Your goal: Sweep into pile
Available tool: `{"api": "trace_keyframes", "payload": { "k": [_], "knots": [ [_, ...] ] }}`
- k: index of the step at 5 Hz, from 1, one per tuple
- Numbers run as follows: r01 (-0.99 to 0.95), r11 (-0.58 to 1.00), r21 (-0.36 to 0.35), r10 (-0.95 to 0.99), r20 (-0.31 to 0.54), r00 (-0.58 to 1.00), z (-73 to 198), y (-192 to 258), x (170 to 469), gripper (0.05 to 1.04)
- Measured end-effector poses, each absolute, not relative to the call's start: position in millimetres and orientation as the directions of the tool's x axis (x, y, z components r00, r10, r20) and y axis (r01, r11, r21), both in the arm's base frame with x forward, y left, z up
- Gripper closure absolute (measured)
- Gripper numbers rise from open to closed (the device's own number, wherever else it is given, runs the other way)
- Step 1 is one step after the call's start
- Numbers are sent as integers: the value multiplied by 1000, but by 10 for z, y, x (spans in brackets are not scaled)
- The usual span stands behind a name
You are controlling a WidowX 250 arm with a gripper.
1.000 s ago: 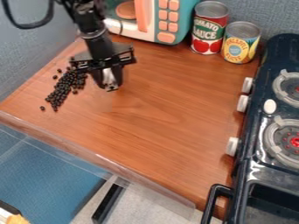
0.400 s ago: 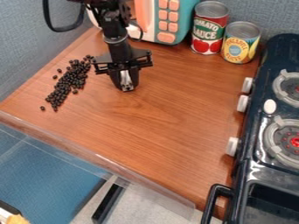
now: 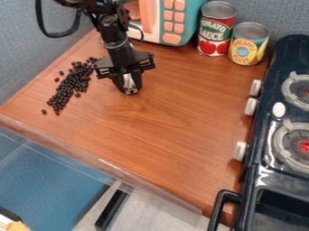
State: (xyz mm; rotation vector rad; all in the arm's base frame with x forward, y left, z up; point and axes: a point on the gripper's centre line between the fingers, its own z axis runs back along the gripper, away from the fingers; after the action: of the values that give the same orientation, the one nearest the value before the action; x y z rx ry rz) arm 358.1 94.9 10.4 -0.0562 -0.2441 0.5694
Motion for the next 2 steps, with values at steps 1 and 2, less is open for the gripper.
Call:
{"api": "trace_keyframes", "payload": {
  "k": [1,2],
  "knots": [
    [-561,819,-121,574,199,794,131,1181,3340,704],
    [-592,795,-131,606,185,774,180,1335,3144,704]
  ]
}}
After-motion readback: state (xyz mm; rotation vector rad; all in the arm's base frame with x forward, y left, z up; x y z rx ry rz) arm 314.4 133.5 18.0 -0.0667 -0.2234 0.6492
